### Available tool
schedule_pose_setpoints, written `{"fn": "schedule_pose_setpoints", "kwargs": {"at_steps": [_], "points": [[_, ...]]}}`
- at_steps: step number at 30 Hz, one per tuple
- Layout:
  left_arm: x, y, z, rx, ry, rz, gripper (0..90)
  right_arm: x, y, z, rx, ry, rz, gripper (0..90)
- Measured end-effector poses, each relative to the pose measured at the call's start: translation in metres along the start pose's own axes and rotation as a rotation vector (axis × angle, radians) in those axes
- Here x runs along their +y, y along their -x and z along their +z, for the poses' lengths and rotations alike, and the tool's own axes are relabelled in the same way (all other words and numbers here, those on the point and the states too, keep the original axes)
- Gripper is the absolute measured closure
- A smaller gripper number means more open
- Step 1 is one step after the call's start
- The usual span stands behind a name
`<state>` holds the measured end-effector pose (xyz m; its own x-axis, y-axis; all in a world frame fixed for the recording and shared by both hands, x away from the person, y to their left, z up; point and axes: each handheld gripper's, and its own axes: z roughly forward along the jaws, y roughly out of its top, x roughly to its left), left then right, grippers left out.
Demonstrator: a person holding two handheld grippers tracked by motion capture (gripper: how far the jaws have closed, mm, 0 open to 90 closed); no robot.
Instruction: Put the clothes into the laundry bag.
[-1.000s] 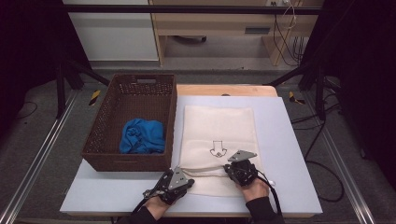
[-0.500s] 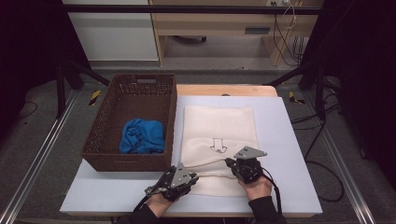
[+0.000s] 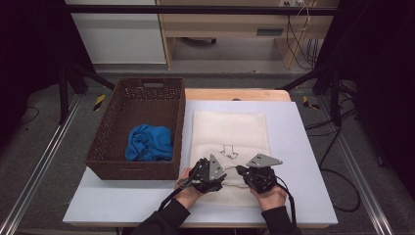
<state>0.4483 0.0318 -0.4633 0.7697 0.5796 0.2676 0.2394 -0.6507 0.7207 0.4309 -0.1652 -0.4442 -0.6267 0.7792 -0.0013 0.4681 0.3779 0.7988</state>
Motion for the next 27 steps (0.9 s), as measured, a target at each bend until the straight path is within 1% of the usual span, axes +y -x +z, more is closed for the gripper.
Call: {"fn": "schedule_pose_setpoints", "kwargs": {"at_steps": [2, 3, 4, 5, 6, 7, 8, 9, 10, 11, 12, 13, 14, 15, 16, 17, 18, 19, 20, 21, 22, 24, 26, 27], "points": [[-0.001, -0.004, 0.003, -0.003, -0.006, -0.023, 58.2, -0.001, 0.000, 0.001, 0.001, -0.004, -0.001, 88.6], [-0.001, -0.004, 0.003, -0.003, -0.006, -0.023, 65.6, -0.001, 0.000, 0.001, 0.001, -0.004, -0.001, 88.6], [-0.002, -0.006, 0.003, -0.014, 0.002, -0.039, 72.8, -0.001, 0.000, 0.002, 0.005, -0.012, 0.003, 88.2], [-0.001, -0.008, 0.003, -0.017, 0.015, -0.051, 72.8, -0.001, 0.000, 0.002, 0.005, -0.012, 0.003, 88.2], [0.000, -0.010, 0.001, -0.024, 0.025, -0.058, 81.1, -0.002, -0.001, 0.004, -0.001, -0.007, -0.010, 84.7], [0.000, -0.010, 0.001, -0.024, 0.025, -0.058, 83.3, -0.002, -0.001, 0.004, -0.001, -0.007, -0.010, 84.7], [0.001, -0.011, -0.001, -0.022, 0.023, -0.058, 83.3, -0.002, -0.002, 0.004, -0.004, -0.007, -0.009, 80.3], [0.001, -0.014, -0.002, -0.031, 0.027, -0.067, 84.3, -0.003, -0.003, 0.005, -0.033, 0.005, -0.018, 64.1], [0.001, -0.014, -0.002, -0.031, 0.027, -0.067, 84.3, -0.003, -0.003, 0.005, -0.033, 0.005, -0.018, 64.1], [0.001, -0.016, -0.003, -0.043, 0.036, -0.076, 84.3, -0.004, -0.004, 0.006, -0.043, 0.005, -0.020, 60.6], [0.001, -0.019, -0.006, -0.067, 0.051, -0.103, 84.2, -0.005, -0.006, 0.010, -0.061, -0.010, -0.043, 56.2], [0.001, -0.020, -0.006, -0.080, 0.060, -0.118, 84.0, -0.005, -0.007, 0.012, -0.070, -0.018, -0.056, 56.0], [0.001, -0.022, -0.008, -0.095, 0.068, -0.129, 83.7, -0.005, -0.008, 0.014, -0.074, -0.026, -0.068, 56.3], [0.001, -0.022, -0.008, -0.095, 0.068, -0.129, 82.8, -0.005, -0.009, 0.018, -0.088, -0.040, -0.082, 57.6], [0.001, -0.022, -0.009, -0.102, 0.068, -0.128, 82.8, -0.005, -0.009, 0.018, -0.088, -0.040, -0.082, 57.6], [0.001, -0.022, -0.010, -0.105, 0.067, -0.124, 79.3, -0.004, -0.008, 0.021, -0.113, -0.059, -0.093, 66.5], [0.000, -0.021, -0.011, -0.104, 0.063, -0.117, 79.3, -0.004, -0.008, 0.021, -0.113, -0.059, -0.093, 66.5], [-0.001, -0.021, -0.012, -0.110, 0.059, -0.114, 71.5, -0.002, -0.006, 0.022, -0.109, -0.057, -0.075, 80.3], [-0.002, -0.018, -0.016, -0.112, 0.062, -0.109, 65.7, -0.001, -0.006, 0.021, -0.105, -0.053, -0.066, 85.0], [-0.003, -0.018, -0.019, -0.112, 0.074, -0.115, 60.7, 0.000, -0.005, 0.020, -0.108, -0.048, -0.065, 86.3], [-0.004, -0.018, -0.025, -0.126, 0.088, -0.131, 59.1, 0.000, -0.004, 0.018, -0.107, -0.041, -0.056, 86.6], [-0.006, -0.017, -0.037, -0.153, 0.129, -0.180, 57.1, 0.001, -0.002, 0.016, -0.087, -0.033, -0.022, 86.9], [-0.009, -0.014, -0.048, -0.171, 0.159, -0.212, 59.9, 0.002, 0.000, 0.015, -0.075, -0.023, -0.005, 86.9], [-0.011, -0.011, -0.051, -0.182, 0.162, -0.225, 63.1, 0.002, 0.000, 0.014, -0.071, -0.015, 0.011, 86.9]]}}
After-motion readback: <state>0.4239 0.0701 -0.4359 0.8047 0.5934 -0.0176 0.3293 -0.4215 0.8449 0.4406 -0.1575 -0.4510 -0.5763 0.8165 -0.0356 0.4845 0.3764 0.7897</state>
